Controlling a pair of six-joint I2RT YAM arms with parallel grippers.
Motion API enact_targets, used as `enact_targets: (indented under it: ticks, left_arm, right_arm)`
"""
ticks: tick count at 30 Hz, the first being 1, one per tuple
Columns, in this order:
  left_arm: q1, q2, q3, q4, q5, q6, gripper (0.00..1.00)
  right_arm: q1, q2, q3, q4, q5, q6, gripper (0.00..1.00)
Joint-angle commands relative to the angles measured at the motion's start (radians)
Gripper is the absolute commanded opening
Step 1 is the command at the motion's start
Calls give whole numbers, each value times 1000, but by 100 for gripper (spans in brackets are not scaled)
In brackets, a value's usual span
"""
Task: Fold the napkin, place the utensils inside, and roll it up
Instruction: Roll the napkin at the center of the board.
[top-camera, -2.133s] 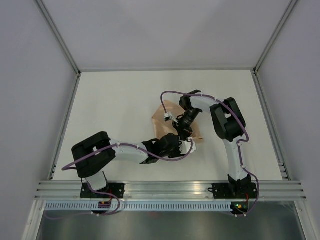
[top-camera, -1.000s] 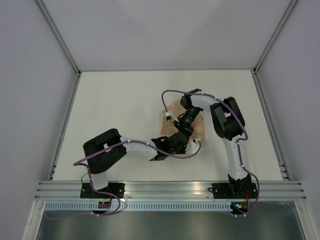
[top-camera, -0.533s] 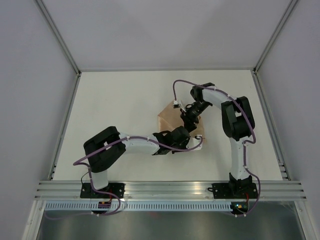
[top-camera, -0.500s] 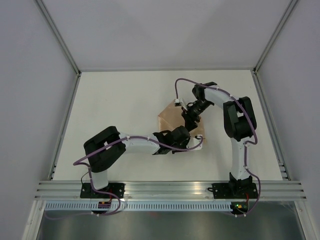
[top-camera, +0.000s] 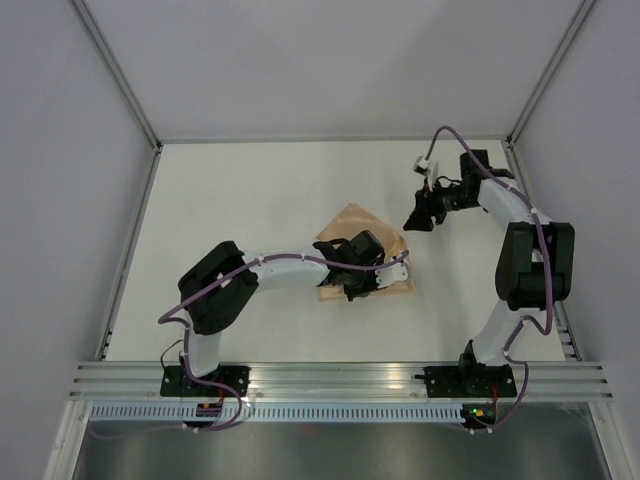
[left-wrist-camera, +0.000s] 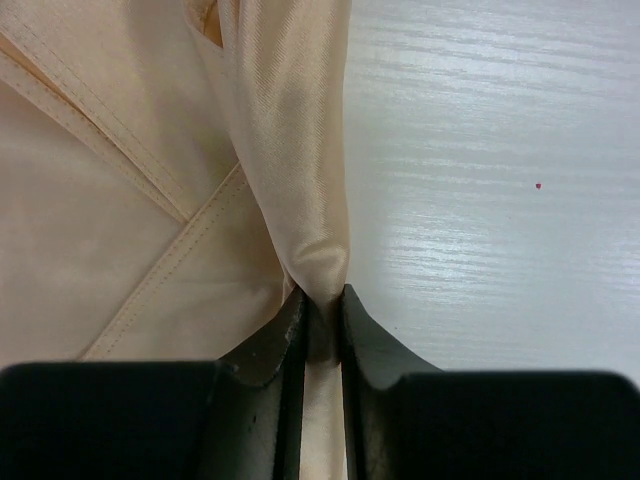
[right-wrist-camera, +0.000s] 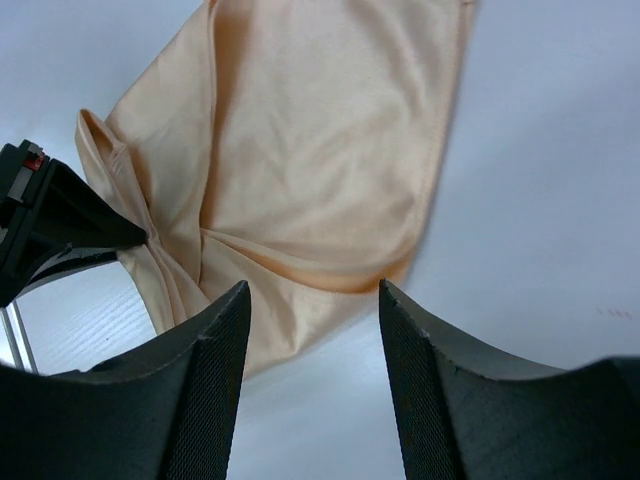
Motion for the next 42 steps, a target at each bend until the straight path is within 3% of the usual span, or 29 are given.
enact_targets:
  ticks: [1, 7, 11, 16, 20, 25, 35, 42]
  left_arm:
    - [30, 41, 64, -132, 147, -72, 2]
    - [113, 102, 124, -220, 305, -96, 2]
    - [174, 150, 168, -275, 418, -116, 2]
    - [249, 219, 243, -365, 573, -141, 2]
    - [266, 280, 280, -402, 644, -155, 2]
    - [266, 329, 320, -442, 679, -162, 2]
    - [280, 383, 337, -474, 706, -170, 2]
    - [286, 405, 357, -499, 715, -172, 2]
  right_arm:
    - [-97, -121, -54, 149, -130, 74, 59]
    - [-206, -324, -211, 159, -177, -31, 57]
    - [-208, -496, -340, 168, -166, -95, 55]
    - [-188, -700, -443, 42, -158, -251, 54]
    - [-58, -810, -527, 88, -39, -204, 54]
    - [221, -899, -699, 322, 217, -92, 54]
    - [615, -783, -843, 583, 587, -130, 57]
    - [725, -695, -858, 631, 649, -135, 58]
